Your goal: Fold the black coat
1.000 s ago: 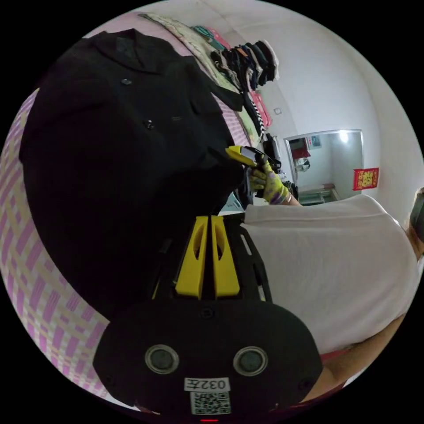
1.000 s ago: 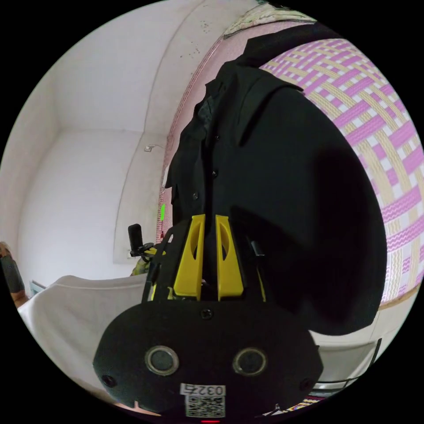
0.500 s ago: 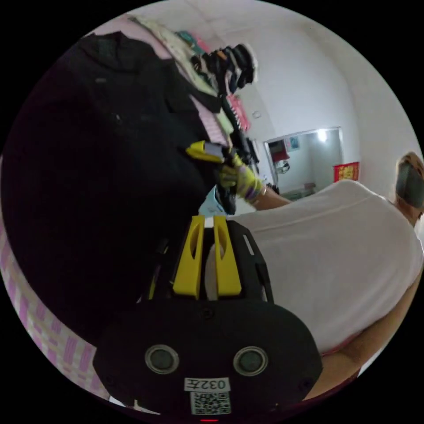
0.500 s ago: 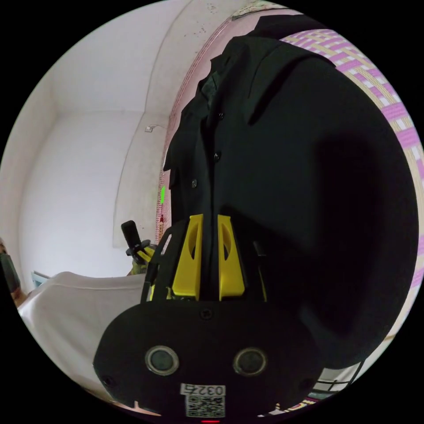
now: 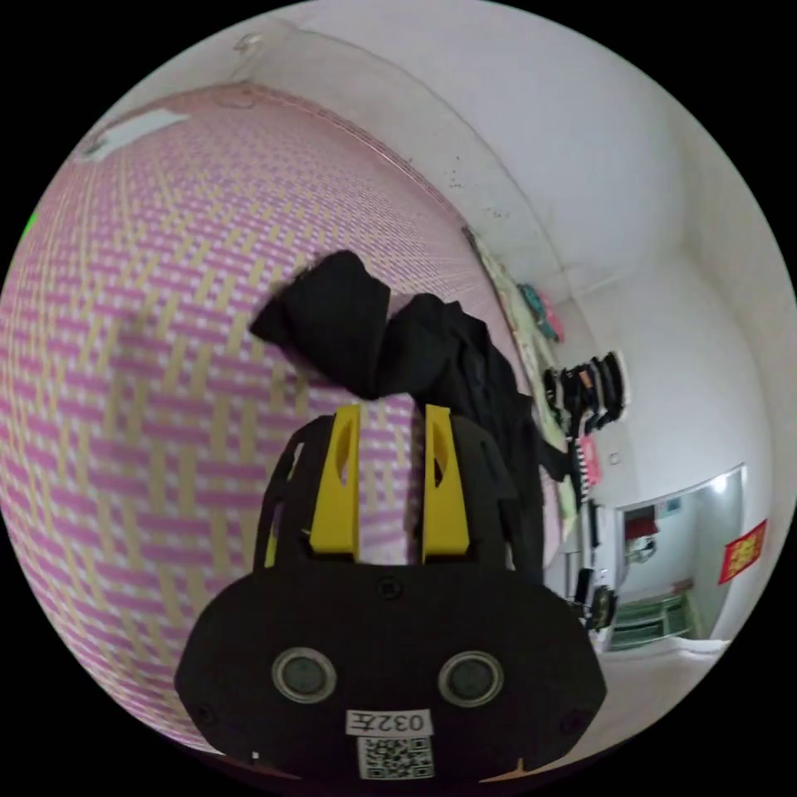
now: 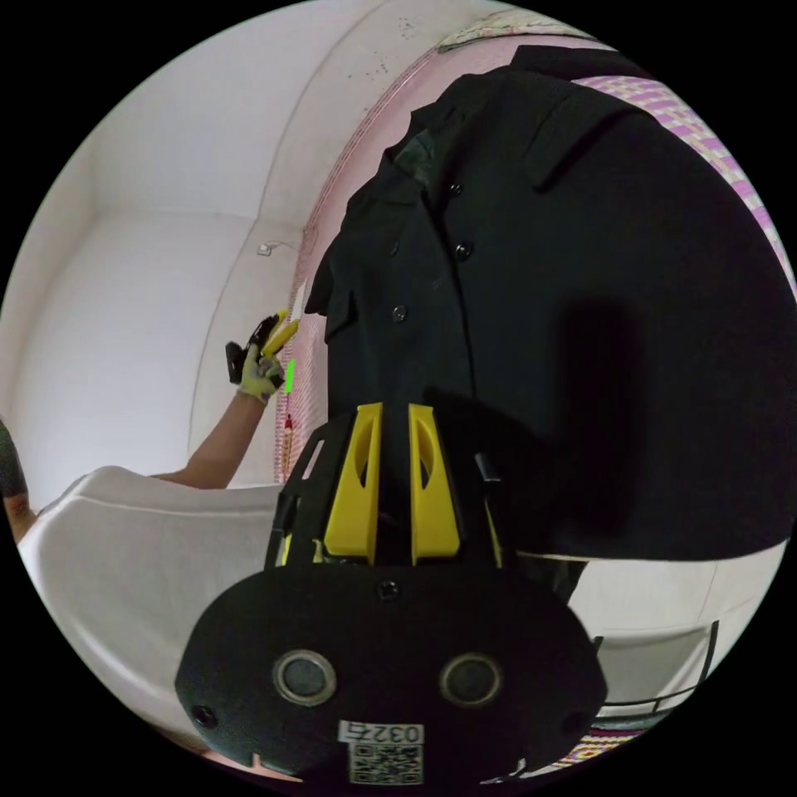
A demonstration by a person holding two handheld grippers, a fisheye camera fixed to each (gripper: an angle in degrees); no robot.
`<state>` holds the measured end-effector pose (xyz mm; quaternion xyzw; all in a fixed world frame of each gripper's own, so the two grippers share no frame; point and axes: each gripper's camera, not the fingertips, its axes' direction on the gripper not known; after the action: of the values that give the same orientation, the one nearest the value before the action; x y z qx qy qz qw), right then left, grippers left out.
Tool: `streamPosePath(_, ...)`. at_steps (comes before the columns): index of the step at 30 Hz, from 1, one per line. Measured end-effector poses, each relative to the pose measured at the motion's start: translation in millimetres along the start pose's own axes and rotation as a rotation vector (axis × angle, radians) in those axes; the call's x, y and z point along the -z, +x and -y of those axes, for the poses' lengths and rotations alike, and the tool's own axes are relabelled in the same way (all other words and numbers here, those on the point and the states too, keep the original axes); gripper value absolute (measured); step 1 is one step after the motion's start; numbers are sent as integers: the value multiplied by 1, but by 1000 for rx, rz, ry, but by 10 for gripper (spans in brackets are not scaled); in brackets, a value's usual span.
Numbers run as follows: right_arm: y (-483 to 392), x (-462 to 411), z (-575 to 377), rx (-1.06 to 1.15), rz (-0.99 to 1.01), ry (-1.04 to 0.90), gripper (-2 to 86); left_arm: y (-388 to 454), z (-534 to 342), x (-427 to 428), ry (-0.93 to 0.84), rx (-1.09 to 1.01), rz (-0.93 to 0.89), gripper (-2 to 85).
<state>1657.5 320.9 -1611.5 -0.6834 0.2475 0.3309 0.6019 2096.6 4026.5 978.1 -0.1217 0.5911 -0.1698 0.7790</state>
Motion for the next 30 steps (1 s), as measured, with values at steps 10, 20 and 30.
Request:
streamPosePath(10,-52,-58,-9,-35,-153,2,60,100,123,-183,-270,-280,441,127)
streamPosePath(20,-31,-105,17,-83,-397,-141,-6,54,33,-70,181,-120,177,-9)
streamPosePath(30,-9,-102,19,-84,-315,-166,-10,-160,-276,37,552,700,-267,-8)
